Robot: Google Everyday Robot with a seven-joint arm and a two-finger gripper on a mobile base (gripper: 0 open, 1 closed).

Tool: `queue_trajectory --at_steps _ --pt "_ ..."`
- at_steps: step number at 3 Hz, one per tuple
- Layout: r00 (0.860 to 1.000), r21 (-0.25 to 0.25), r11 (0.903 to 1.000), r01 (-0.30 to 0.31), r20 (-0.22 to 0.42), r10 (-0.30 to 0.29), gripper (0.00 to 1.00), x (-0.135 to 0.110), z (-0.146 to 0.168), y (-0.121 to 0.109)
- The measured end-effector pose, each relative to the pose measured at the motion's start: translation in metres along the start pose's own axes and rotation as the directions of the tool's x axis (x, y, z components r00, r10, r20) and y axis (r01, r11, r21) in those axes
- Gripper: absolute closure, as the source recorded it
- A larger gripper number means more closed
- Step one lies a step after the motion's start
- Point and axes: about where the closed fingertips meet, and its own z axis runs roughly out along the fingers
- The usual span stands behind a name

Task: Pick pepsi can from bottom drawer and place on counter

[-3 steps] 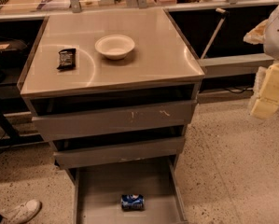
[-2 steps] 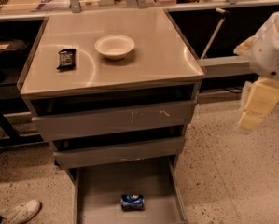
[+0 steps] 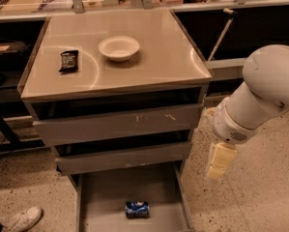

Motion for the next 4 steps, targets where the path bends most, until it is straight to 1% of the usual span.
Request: queue_trajectory --at_steps 1,2,3,4 --pt "1.000 0.000 1.0000 0.000 0.000 0.000 0.00 0.000 0.000 0.000" --pt "1.000 -0.037 0.9992 0.015 0.008 -0.015 0.00 -0.005 0.017 0.012" --pt "0.998 -0.115 0.9934 0.005 0.060 0.002 0.00 -0.018 0.069 0.035" --pt "0.993 -0.168 0.9857 -0.011 0.115 0.031 0.00 -0.028 0.124 0.047"
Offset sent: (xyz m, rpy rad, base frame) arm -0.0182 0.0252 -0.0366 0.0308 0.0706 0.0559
